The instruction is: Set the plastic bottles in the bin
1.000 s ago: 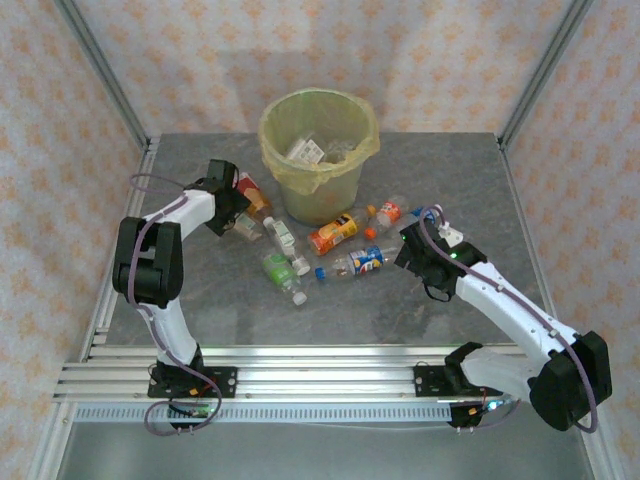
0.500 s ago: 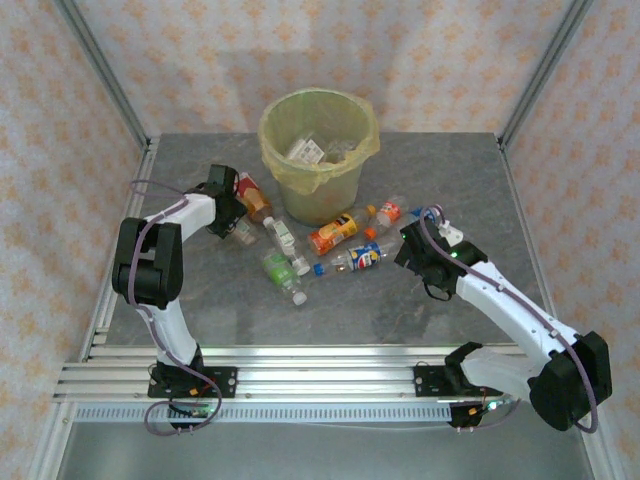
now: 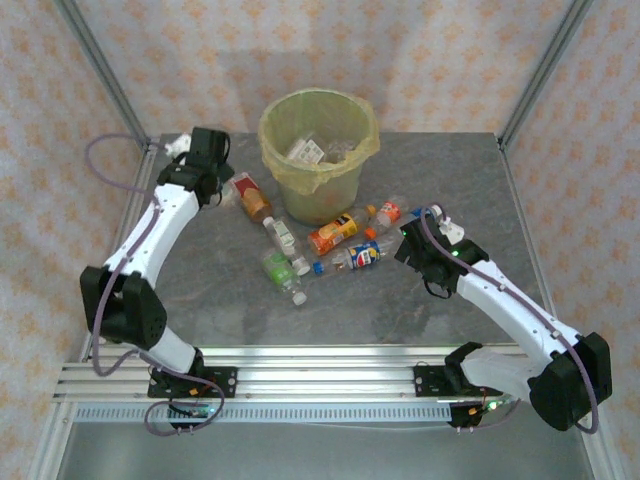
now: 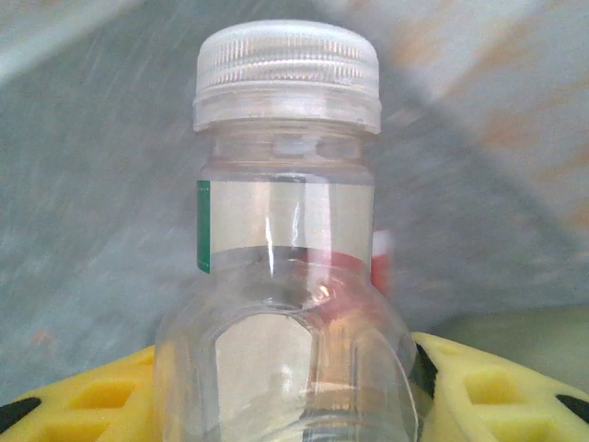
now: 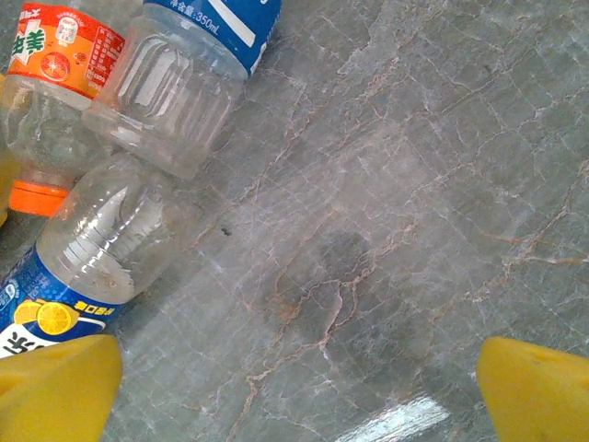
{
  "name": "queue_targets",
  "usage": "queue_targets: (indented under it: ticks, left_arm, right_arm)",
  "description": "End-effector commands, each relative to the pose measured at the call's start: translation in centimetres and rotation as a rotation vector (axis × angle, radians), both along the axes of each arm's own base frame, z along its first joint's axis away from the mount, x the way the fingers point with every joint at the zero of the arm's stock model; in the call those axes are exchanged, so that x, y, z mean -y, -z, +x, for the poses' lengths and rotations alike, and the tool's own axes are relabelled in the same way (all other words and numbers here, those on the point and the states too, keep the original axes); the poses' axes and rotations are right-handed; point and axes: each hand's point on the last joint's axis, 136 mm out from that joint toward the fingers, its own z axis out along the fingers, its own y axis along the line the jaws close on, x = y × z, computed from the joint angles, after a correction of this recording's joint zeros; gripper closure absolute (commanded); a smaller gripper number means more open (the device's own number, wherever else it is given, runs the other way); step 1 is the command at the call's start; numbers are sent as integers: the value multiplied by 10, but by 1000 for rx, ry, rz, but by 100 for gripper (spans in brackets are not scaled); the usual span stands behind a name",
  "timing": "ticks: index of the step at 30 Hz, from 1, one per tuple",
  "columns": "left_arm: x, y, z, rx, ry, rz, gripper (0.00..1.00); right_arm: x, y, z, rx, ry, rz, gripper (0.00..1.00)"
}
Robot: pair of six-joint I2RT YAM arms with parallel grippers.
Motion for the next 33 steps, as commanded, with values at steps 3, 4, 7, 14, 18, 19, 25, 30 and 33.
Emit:
queue_targets:
  ticks: [3, 4, 7, 14, 18, 19, 25, 30, 33]
  left_arm:
    - [35, -122, 14, 239, 198, 207, 59]
    - [47, -138, 21, 279, 247, 217, 60]
    - [83, -174, 40, 360, 391, 258, 60]
    - [163, -183, 94, 370, 696, 423, 60]
    - [196, -160, 116, 322, 823, 520, 60]
    - [203, -152, 121, 307, 847, 551, 60]
    - [215, -117, 141, 239, 891, 673, 59]
    - [214, -94, 149, 180, 914, 723, 45]
    - [217, -84, 150, 160, 936, 720, 33]
  right_arm:
    - [7, -14, 5, 51, 20, -24, 1]
    - [7, -14, 5, 53, 20, -21, 1]
    - [7, -15, 4, 55, 21, -19, 1]
    - [9, -20, 2, 71, 34, -9, 1]
    - [10, -23, 1, 80, 38, -2, 1]
    - [10, -24, 0, 82, 39, -1, 1]
    - [10, -29, 0, 96, 36, 2, 1]
    - [10, -30, 1, 102, 32, 3, 1]
    - [8, -31, 3, 105, 27, 7, 1]
